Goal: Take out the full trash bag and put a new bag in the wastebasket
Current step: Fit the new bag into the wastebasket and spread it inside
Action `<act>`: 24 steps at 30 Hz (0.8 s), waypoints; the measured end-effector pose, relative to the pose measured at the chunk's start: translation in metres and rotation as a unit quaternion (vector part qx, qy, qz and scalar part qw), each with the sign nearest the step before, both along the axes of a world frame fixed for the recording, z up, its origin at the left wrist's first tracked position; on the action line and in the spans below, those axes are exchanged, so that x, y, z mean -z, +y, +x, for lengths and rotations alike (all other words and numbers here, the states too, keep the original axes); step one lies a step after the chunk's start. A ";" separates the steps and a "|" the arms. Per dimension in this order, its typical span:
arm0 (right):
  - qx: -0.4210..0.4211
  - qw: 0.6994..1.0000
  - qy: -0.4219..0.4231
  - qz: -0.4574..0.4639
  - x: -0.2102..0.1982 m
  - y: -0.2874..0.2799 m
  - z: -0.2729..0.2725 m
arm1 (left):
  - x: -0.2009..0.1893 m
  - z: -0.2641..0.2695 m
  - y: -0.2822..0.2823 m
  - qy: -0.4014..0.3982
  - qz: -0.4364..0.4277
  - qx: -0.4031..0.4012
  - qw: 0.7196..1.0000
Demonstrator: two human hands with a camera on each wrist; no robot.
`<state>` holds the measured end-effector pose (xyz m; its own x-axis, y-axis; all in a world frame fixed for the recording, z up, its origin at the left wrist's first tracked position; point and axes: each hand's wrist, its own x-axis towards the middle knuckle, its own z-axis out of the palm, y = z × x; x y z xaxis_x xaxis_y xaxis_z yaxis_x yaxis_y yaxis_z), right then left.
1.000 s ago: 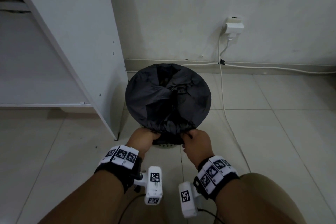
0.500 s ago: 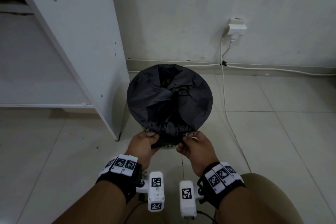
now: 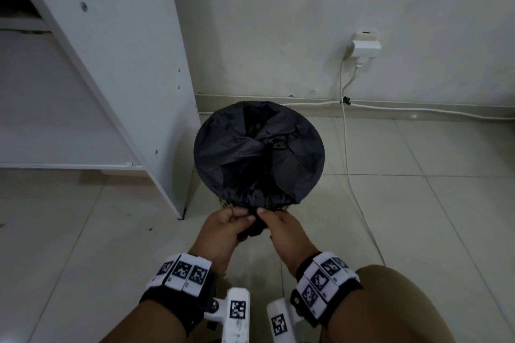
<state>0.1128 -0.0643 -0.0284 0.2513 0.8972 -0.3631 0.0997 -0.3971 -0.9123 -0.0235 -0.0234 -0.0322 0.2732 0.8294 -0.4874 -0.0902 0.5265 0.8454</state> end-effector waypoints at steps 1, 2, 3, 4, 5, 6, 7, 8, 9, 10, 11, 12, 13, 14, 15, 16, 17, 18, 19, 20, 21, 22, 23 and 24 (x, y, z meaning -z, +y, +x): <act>-0.001 1.000 0.016 -0.007 -0.003 0.002 -0.001 | -0.001 0.002 -0.001 0.006 0.013 0.015 1.000; -0.009 1.000 0.018 -0.008 -0.004 0.004 -0.001 | -0.002 0.004 -0.002 0.015 0.024 0.030 0.999; -0.022 1.000 0.017 -0.008 -0.005 0.007 -0.002 | -0.004 0.006 -0.002 0.024 0.033 0.043 0.998; -0.026 0.999 0.017 -0.007 -0.004 0.009 -0.002 | -0.005 0.008 -0.002 0.037 0.045 0.053 0.997; -0.021 0.999 0.022 -0.010 -0.003 0.013 -0.002 | -0.008 0.010 -0.003 0.051 0.056 0.062 0.995; -0.008 1.000 0.026 -0.011 -0.002 0.015 -0.002 | -0.008 0.012 -0.003 0.060 0.062 0.071 0.994; 0.002 1.000 0.023 -0.013 0.000 0.018 0.000 | -0.010 0.015 -0.002 0.061 0.062 0.079 0.993; 0.008 1.000 0.021 -0.017 0.002 0.021 0.001 | -0.009 0.016 -0.001 0.056 0.052 0.082 0.994; 0.011 0.999 0.027 -0.022 0.003 0.023 0.003 | -0.009 0.018 0.000 0.045 0.033 0.077 0.995; 0.016 0.998 0.045 -0.027 0.004 0.024 0.004 | -0.009 0.020 0.001 0.030 0.011 0.067 0.997; 0.022 0.997 0.066 -0.034 0.004 0.025 0.006 | -0.008 0.021 0.002 0.018 -0.009 0.052 0.998; 0.026 0.995 0.083 -0.040 0.006 0.026 0.008 | -0.007 0.023 0.003 0.011 -0.018 0.036 0.999; 0.027 0.994 0.094 -0.042 0.007 0.027 0.010 | -0.005 0.025 0.004 0.011 -0.018 0.021 1.000; 0.026 0.994 0.099 -0.041 0.008 0.029 0.012 | -0.003 0.026 0.004 0.016 -0.013 0.004 1.000; 0.024 0.994 0.099 -0.040 0.010 0.030 0.014 | -0.002 0.026 0.005 0.018 -0.007 -0.013 1.000; 0.024 0.995 0.093 -0.041 0.011 0.030 0.014 | 0.001 0.027 0.006 0.016 0.000 -0.030 0.999; 0.025 0.995 0.090 -0.040 0.012 0.031 0.014 | 0.004 0.027 0.008 0.013 0.002 -0.049 0.999; 0.026 0.995 0.093 -0.040 0.011 0.031 0.014 | 0.007 0.026 0.009 0.014 -0.001 -0.064 0.998; 0.029 0.994 0.101 -0.039 0.011 0.031 0.014 | 0.007 0.026 0.010 0.023 -0.003 -0.074 0.997; 0.036 0.992 0.111 -0.040 0.012 0.033 0.015 | 0.006 0.026 0.011 0.037 0.000 -0.075 0.996; 0.046 0.990 0.125 -0.040 0.011 0.034 0.015 | 0.006 0.025 0.012 0.050 0.007 -0.068 0.996; 0.053 0.988 0.143 -0.040 0.010 0.036 0.015 | 0.005 0.025 0.013 0.063 0.021 -0.055 0.996; 0.053 0.986 0.156 -0.039 0.010 0.037 0.015 | 0.005 0.024 0.014 0.075 0.034 -0.044 0.996; 0.044 0.985 0.160 -0.035 0.010 0.037 0.015 | 0.004 0.023 0.015 0.092 0.045 -0.036 0.994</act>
<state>0.1278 -0.0277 -0.0381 0.1901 0.8469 -0.4966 -0.2269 -0.4542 -0.8615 -0.0001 -0.0089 -0.0364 0.1243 0.8862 -0.4464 0.0347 0.4457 0.8945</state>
